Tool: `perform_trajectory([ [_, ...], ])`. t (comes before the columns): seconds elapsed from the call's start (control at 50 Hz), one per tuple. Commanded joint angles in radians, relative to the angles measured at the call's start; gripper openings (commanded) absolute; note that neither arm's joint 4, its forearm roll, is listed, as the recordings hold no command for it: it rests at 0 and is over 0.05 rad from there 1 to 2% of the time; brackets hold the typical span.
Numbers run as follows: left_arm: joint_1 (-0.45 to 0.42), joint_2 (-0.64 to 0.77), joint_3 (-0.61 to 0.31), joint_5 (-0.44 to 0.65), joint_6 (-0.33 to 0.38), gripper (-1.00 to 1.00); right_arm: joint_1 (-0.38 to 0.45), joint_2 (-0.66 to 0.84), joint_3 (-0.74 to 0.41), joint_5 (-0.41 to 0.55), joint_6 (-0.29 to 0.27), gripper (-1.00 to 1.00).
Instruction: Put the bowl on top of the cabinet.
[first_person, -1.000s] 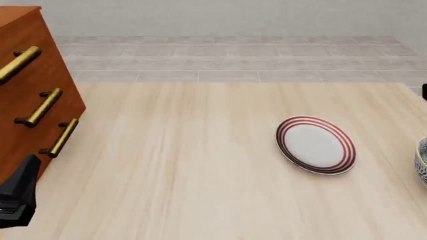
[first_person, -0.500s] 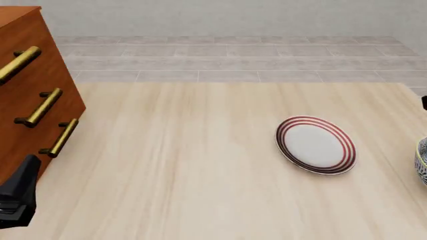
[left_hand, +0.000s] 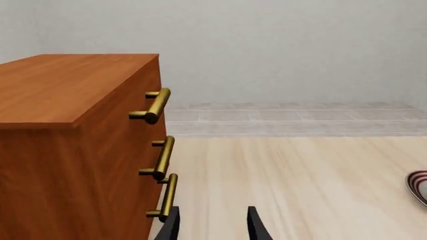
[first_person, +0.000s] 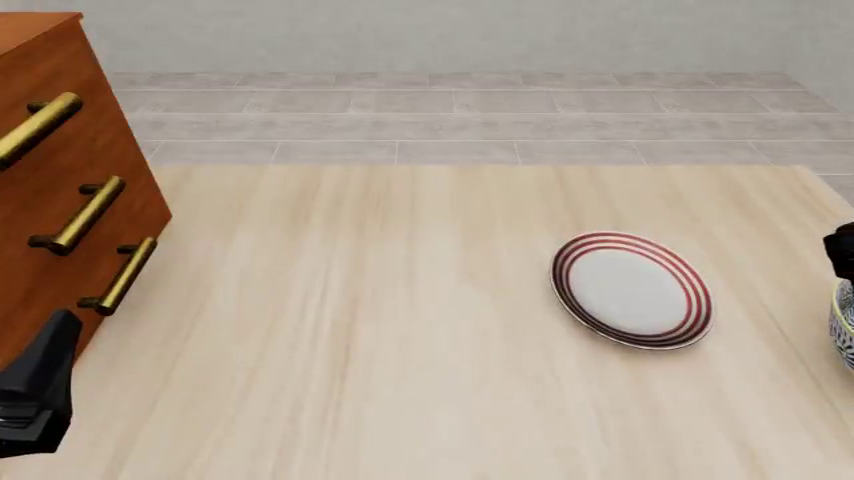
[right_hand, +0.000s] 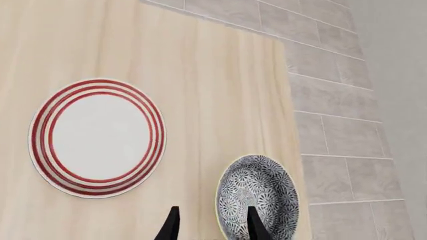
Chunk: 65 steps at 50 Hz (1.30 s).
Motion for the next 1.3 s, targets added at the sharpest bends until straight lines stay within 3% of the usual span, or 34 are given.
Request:
perform_trajectory([
  [0.02, 0.000, 0.000, -0.001, 0.002, 0.000, 1.00, -0.027, 0.070, 0.051, -0.078, -0.019, 1.00],
  [0.4, 0.000, 0.001, 0.000, -0.001, 0.000, 1.00, -0.071, 0.176, 0.128, -0.206, -0.047, 1.00],
  [1.3, 0.000, 0.001, 0.000, -0.001, 0.000, 1.00, -0.159, 0.318, 0.189, -0.337, -0.110, 1.00],
])
